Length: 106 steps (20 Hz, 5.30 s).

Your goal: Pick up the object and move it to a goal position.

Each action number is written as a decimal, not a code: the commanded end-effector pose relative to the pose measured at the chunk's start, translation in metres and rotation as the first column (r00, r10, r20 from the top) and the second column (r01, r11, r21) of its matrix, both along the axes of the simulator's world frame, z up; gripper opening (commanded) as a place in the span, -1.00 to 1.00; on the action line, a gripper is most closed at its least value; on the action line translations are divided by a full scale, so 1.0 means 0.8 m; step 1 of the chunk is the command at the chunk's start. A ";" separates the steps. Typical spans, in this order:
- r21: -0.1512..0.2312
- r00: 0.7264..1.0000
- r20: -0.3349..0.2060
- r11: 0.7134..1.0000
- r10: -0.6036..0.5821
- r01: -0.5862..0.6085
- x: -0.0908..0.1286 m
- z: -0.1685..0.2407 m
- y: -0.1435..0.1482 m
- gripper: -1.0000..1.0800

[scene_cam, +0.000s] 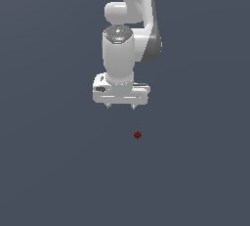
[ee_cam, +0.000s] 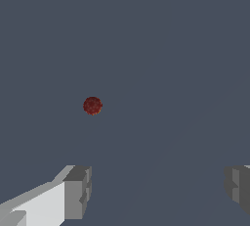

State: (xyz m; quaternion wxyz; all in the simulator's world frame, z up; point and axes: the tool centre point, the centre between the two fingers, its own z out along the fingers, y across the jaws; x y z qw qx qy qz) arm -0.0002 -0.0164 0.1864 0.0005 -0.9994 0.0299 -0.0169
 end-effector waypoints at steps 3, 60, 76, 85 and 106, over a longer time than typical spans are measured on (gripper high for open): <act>0.000 1.000 -0.003 1.000 0.007 -0.007 -0.001 -0.001 0.003 0.92; 0.000 0.981 -0.034 0.981 -0.192 0.193 0.058 -0.209 0.099 0.92; 0.000 0.981 -0.034 0.981 -0.192 0.193 0.059 -0.212 0.099 -1.00; 0.000 0.981 -0.034 0.981 -0.193 0.193 0.058 -0.176 0.073 -1.00; 0.000 0.981 -0.034 0.981 -0.193 0.193 0.060 -0.024 -0.037 -1.00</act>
